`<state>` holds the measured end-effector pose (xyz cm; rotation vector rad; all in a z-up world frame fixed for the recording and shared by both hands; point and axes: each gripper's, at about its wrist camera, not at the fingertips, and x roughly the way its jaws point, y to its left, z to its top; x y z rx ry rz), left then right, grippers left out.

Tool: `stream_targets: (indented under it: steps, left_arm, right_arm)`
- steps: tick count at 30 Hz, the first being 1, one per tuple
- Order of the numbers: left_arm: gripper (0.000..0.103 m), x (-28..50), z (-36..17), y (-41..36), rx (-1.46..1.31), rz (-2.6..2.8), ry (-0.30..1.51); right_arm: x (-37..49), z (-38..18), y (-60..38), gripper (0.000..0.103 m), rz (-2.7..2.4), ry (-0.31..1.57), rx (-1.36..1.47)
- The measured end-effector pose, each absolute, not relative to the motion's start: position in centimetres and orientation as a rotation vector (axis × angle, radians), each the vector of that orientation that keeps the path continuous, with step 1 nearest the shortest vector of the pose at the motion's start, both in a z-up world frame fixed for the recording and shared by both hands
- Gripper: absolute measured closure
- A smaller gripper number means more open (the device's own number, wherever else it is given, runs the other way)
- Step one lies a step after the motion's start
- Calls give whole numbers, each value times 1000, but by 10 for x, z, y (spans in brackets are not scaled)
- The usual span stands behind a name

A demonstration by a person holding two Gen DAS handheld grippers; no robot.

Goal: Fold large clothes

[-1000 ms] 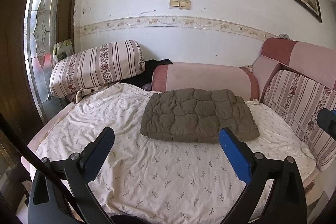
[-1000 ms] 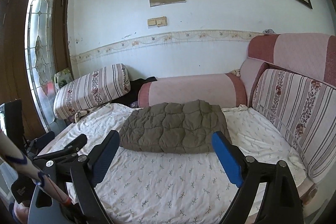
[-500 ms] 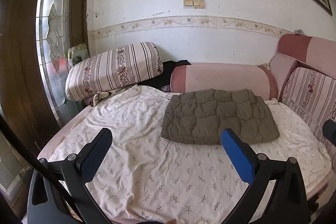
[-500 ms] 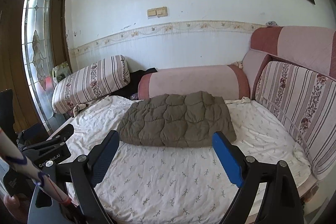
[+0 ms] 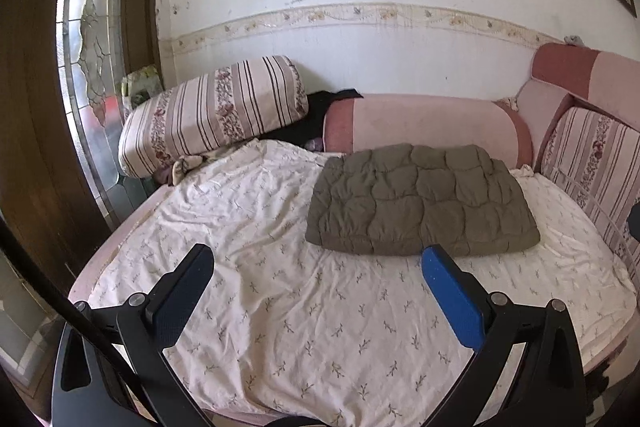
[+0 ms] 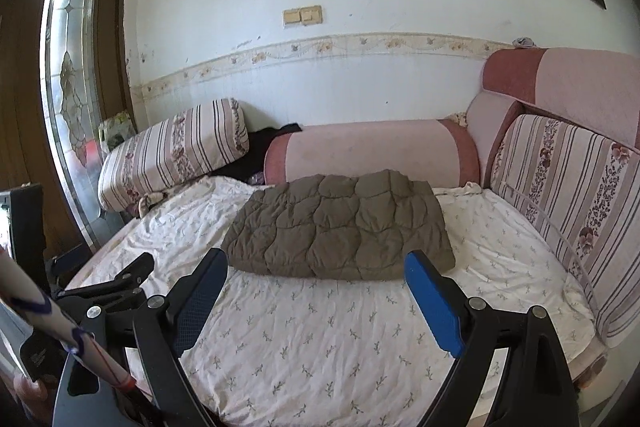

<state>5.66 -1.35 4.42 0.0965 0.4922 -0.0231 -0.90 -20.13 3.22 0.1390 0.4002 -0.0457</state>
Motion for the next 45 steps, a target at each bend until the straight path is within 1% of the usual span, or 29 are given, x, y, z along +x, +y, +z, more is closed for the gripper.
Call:
stream_targets:
  steps: [20,45]
  left_arm:
    - [0,70,29,-20,100,-40,539]
    - [0,74,24,-17,88,-46,548]
  right_arm:
    - [3,28,-203,10,-63,423,134]
    - [8,26,-197,8,-65,443,110]
